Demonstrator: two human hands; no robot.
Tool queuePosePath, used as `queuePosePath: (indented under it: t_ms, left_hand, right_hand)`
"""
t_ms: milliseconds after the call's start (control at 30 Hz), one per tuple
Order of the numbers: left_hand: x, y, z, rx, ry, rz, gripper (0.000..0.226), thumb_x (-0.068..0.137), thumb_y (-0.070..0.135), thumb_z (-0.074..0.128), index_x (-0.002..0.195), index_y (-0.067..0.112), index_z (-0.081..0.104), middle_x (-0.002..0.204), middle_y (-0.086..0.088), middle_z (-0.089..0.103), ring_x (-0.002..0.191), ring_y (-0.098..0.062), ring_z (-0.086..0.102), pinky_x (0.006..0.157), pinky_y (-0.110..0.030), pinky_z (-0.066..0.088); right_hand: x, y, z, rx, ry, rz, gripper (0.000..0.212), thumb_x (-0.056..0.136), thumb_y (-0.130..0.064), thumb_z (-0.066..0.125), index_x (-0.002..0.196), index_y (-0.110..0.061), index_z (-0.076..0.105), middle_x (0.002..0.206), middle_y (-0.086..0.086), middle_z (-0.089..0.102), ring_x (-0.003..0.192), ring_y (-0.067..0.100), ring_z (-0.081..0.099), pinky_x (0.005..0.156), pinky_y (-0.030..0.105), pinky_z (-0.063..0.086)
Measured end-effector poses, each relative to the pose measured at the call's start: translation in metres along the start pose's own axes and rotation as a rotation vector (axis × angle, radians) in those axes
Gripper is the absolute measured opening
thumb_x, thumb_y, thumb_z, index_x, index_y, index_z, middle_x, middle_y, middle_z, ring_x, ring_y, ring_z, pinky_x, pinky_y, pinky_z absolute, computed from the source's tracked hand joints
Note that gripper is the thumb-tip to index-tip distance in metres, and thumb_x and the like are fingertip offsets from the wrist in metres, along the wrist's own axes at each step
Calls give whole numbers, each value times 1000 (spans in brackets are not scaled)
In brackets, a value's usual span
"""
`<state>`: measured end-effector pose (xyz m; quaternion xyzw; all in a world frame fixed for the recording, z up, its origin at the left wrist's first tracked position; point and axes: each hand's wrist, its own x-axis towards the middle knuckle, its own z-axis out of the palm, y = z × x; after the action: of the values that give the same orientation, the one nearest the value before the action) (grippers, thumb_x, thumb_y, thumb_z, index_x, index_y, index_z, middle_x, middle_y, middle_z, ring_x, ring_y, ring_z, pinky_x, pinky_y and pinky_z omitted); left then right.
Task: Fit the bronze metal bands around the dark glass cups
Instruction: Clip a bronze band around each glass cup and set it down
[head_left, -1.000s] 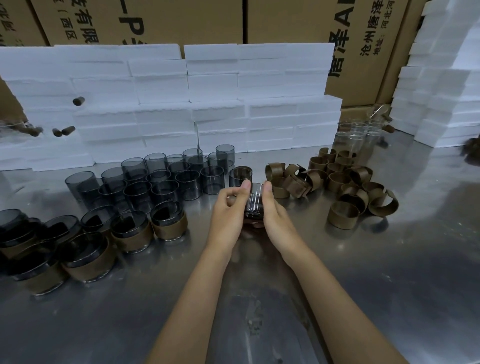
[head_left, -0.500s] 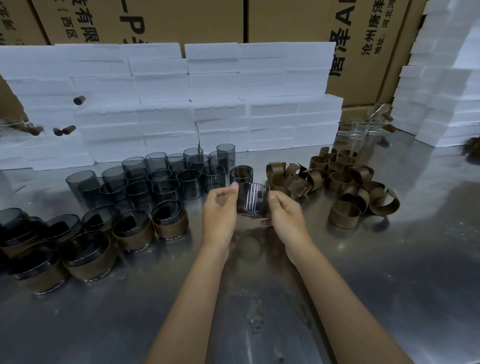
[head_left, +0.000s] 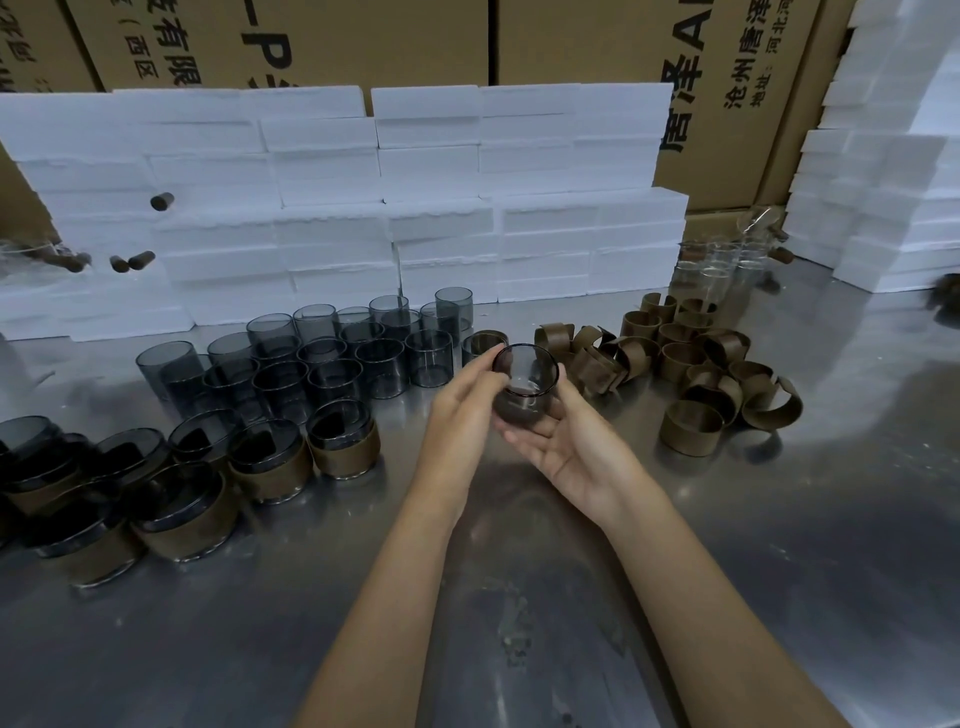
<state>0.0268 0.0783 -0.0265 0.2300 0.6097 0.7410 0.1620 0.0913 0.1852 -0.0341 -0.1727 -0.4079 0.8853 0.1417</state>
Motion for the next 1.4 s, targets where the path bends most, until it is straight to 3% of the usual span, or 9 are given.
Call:
queuePosePath:
  t_ms: [200, 367, 500, 600, 700, 867, 1000, 1233, 1400]
  left_hand:
    - [2, -6, 0, 46, -91, 46, 50, 93, 12, 73, 139, 27, 60, 129, 13, 70, 121, 4, 61, 98, -13, 47]
    - [2, -7, 0, 12, 56, 76, 40, 82, 21, 85, 119, 20, 69, 102, 12, 77, 97, 4, 70, 78, -9, 50]
    - [3, -6, -2, -58, 171, 46, 23, 88, 29, 78, 107, 17, 75, 99, 5, 79, 99, -9, 73, 87, -23, 57]
    - [7, -10, -5, -65, 198, -37, 22, 102, 33, 61, 101, 19, 78, 100, 0, 79, 102, -16, 72, 93, -29, 55]
    - [8, -13, -2, -135, 171, -125, 29, 107, 23, 50, 100, 18, 77, 103, -6, 78, 105, -21, 71, 88, -28, 54]
    - [8, -12, 3, -111, 110, -84, 26, 100, 38, 61, 111, 18, 74, 109, -3, 77, 106, -19, 73, 91, -35, 58]
    - [5, -13, 9, -137, 39, -119, 37, 96, 33, 69, 126, 11, 69, 120, -15, 73, 116, -31, 68, 105, -50, 52]
    - [10, -16, 4, -449, 110, -224, 39, 108, 27, 46, 139, 6, 56, 130, -25, 66, 108, -32, 66, 87, -41, 58]
    - [10, -21, 5, -359, 118, -202, 50, 94, 37, 68, 134, 9, 59, 114, -21, 71, 89, -23, 68, 71, -34, 57]
  right_hand:
    - [3, -1, -2, 98, -29, -16, 47, 106, -38, 48, 125, 2, 64, 111, 19, 76, 97, 23, 77, 72, 29, 63]
    - [4, 2, -3, 23, -91, -31, 42, 106, -33, 52, 126, 3, 65, 117, 23, 73, 108, 27, 74, 83, 31, 62]
    - [3, 4, -2, -54, -91, -31, 35, 103, -33, 58, 121, -4, 69, 113, 20, 76, 106, 26, 75, 89, 33, 62]
    - [2, 5, -2, -91, -85, -40, 34, 99, -38, 64, 117, -10, 73, 114, 17, 76, 106, 26, 75, 83, 30, 62]
    - [0, 6, 0, -107, -53, -23, 34, 93, -47, 70, 109, -18, 77, 99, 8, 76, 81, 17, 72, 69, 27, 58]
    - [3, 5, 4, -160, 127, -94, 44, 85, -58, 74, 103, -18, 71, 72, -1, 65, 51, 10, 52, 47, 23, 43]
    - [4, 8, 5, -302, 265, -238, 48, 79, -62, 77, 95, -18, 69, 65, -6, 64, 50, 8, 52, 49, 24, 40]
    - [1, 9, 8, -283, 181, -278, 41, 90, -19, 78, 123, 0, 63, 78, 6, 65, 54, 8, 57, 50, 21, 48]
    - [1, 11, 8, -360, 187, -344, 21, 101, -4, 60, 120, 6, 60, 63, 7, 59, 49, 10, 61, 50, 22, 55]
